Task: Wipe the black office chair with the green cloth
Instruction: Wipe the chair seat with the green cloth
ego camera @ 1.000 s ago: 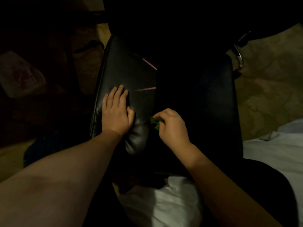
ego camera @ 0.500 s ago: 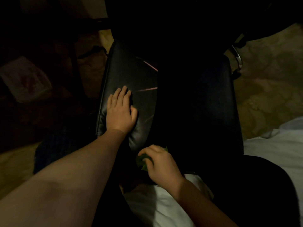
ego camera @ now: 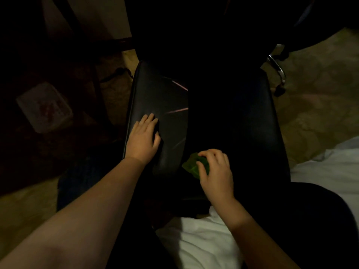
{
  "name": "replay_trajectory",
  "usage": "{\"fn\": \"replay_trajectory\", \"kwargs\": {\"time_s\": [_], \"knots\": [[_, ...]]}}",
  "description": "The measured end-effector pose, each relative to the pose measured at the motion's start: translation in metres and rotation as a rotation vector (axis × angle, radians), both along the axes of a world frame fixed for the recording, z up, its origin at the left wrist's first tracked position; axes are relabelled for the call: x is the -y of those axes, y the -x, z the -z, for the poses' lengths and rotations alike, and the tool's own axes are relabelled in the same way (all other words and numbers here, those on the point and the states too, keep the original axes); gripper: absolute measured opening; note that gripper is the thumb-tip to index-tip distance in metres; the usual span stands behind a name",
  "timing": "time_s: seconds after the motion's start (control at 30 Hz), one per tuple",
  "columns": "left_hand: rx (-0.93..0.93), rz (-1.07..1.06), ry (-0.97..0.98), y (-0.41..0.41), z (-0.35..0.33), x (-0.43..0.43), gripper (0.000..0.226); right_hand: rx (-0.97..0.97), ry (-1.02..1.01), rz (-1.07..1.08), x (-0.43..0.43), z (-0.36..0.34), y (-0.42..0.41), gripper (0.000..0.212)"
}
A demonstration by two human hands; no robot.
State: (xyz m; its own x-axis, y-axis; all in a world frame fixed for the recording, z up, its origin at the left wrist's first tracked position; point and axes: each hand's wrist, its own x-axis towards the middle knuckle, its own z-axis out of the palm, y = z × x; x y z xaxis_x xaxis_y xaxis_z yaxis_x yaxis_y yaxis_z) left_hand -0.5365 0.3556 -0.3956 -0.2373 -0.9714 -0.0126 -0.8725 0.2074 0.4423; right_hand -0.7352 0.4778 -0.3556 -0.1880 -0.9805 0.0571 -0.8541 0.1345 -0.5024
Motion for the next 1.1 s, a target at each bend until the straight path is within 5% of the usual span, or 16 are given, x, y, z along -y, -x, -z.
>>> {"fn": "replay_trajectory", "kwargs": {"time_s": [0.23, 0.5, 0.87, 1.1], "knots": [[0.033, -0.059, 0.017, -0.003, -0.002, -0.030, 0.051, -0.240, -0.045, -0.057, -0.025, 0.008, -0.001, 0.068], [0.069, -0.079, 0.019, -0.004, 0.002, -0.036, 0.049, -0.146, 0.136, -0.113, -0.008, 0.016, -0.007, 0.033], [0.113, -0.115, 0.098, 0.001, 0.007, -0.038, 0.049, -0.141, 0.102, -0.190, -0.018, 0.031, -0.055, 0.029], [0.123, -0.099, 0.091, -0.001, 0.008, -0.035, 0.048, 0.077, 0.174, -0.142, -0.008, 0.030, -0.094, 0.002]]}}
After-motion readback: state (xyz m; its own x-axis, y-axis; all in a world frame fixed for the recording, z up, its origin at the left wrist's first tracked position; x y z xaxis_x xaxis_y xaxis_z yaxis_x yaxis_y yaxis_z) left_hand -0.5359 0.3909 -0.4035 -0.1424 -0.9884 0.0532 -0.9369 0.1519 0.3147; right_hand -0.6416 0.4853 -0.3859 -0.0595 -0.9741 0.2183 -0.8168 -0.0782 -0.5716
